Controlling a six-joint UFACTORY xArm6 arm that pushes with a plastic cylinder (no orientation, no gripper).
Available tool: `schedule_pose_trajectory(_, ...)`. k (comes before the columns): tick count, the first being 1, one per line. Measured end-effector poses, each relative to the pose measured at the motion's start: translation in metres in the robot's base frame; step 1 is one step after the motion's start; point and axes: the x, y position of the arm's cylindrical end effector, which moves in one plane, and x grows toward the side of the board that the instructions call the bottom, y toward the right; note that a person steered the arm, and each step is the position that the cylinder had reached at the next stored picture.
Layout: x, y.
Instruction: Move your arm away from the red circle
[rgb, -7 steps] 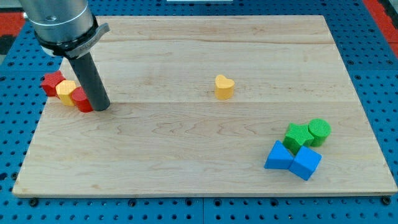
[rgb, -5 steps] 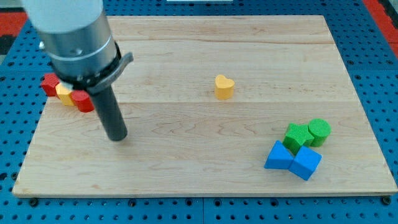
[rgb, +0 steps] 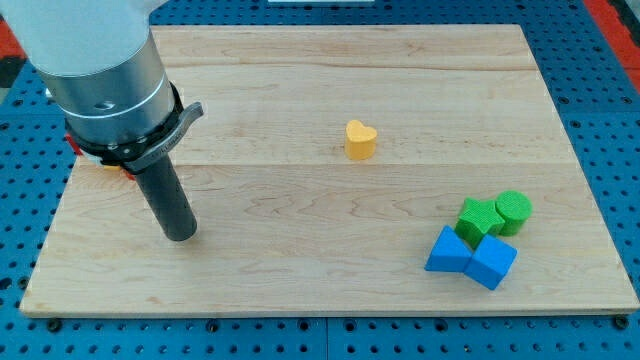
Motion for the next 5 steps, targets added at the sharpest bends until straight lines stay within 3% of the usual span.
schedule_pose_trajectory(3,-0.006,0.0)
schedule_pose_trajectory(5,-0.045,0.0)
